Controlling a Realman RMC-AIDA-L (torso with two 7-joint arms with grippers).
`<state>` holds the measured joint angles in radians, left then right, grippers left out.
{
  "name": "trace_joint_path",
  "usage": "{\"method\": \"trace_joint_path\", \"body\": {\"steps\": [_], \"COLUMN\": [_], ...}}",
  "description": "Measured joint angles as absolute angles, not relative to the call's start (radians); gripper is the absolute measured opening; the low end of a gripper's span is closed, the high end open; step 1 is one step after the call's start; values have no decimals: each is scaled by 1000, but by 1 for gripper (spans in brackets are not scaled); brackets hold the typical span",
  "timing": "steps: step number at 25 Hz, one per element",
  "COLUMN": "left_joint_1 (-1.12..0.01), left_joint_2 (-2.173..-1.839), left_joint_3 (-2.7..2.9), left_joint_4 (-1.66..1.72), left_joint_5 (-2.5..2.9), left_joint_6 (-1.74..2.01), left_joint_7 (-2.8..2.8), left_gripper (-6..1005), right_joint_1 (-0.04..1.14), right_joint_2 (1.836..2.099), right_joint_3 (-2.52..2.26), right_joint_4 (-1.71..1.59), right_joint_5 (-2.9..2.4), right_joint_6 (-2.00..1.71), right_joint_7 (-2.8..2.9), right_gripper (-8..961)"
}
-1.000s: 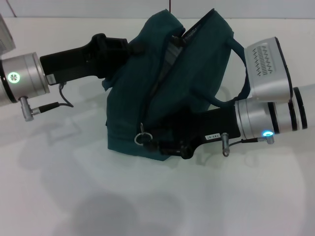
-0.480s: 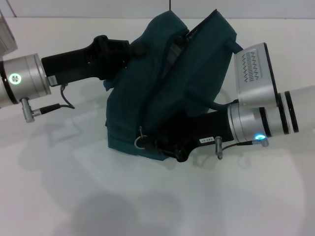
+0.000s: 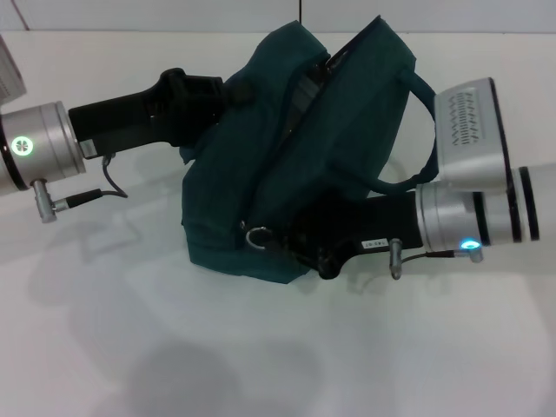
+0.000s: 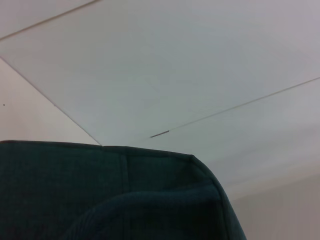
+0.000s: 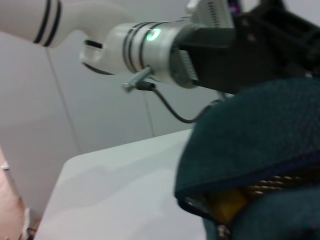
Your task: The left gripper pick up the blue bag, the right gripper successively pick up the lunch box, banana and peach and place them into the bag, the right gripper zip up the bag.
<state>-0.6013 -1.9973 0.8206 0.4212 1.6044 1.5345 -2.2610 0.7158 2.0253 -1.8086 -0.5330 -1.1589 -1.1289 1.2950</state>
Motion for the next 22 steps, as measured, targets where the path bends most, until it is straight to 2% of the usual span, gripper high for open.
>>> {"method": "trace_joint_path", "body": {"steps": [11, 22], "left_joint_1": [-594, -602], "left_joint_2": [-1997, -2009], "left_joint_3": [816, 816], "left_joint_4": [429, 429], "left_joint_5": [1597, 1586], "left_joint_6": [1548, 1551], "left_joint_7": [-2259, -2207], "left_gripper": [63, 64], "right_joint_1": [560, 570], "right_joint_2": [2012, 2020], "right_joint_3": [-1571, -1557], "right_joint_4": [-588, -596], "right_joint_5": [-1170, -1169], "right_joint_6": [-1318, -1407], "right_joint_7": [1225, 1159], "right_gripper": [14, 13]}}
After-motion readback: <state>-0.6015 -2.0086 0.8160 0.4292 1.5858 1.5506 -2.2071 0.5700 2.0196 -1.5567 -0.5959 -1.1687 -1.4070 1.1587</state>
